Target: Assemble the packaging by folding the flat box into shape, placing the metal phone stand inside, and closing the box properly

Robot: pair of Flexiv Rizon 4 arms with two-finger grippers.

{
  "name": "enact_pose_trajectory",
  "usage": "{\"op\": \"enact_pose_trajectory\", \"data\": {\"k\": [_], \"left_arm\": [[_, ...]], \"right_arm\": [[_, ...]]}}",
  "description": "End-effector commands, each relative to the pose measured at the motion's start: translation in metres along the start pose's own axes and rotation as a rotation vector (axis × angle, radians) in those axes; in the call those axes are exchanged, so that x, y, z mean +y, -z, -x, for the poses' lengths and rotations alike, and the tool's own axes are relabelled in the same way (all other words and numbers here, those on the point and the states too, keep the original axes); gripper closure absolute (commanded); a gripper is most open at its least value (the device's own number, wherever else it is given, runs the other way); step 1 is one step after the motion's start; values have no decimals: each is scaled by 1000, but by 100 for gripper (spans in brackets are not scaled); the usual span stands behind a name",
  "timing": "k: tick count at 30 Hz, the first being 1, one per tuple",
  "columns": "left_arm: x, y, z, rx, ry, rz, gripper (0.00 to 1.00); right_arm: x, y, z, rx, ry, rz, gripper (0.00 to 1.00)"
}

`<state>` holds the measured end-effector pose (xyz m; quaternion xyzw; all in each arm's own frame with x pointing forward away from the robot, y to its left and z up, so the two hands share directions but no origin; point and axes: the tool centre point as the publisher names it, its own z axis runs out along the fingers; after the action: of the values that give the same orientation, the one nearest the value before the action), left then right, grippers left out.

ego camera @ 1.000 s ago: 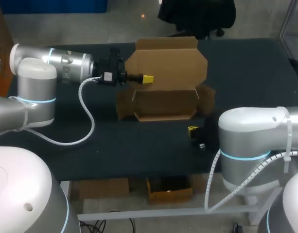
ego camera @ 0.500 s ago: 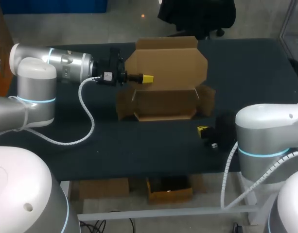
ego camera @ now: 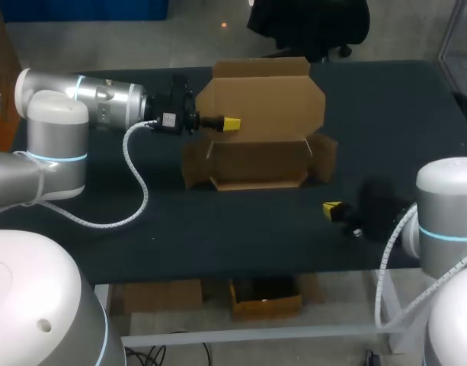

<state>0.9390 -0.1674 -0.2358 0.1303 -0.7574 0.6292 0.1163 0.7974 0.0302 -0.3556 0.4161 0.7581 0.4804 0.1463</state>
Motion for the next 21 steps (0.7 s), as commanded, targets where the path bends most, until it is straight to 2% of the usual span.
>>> {"op": "enact_pose_trajectory", "data": {"k": [1,11,21], "left_arm": [[3,0,1,0,0,0,100],[3,0,1,0,0,0,100],[3,0,1,0,0,0,100]], "right_arm": [[1,66,0,47,8,-8,100],[-1,73,3,57,36,-38,100],[-4,75,0,55,113,-66,100]]}}
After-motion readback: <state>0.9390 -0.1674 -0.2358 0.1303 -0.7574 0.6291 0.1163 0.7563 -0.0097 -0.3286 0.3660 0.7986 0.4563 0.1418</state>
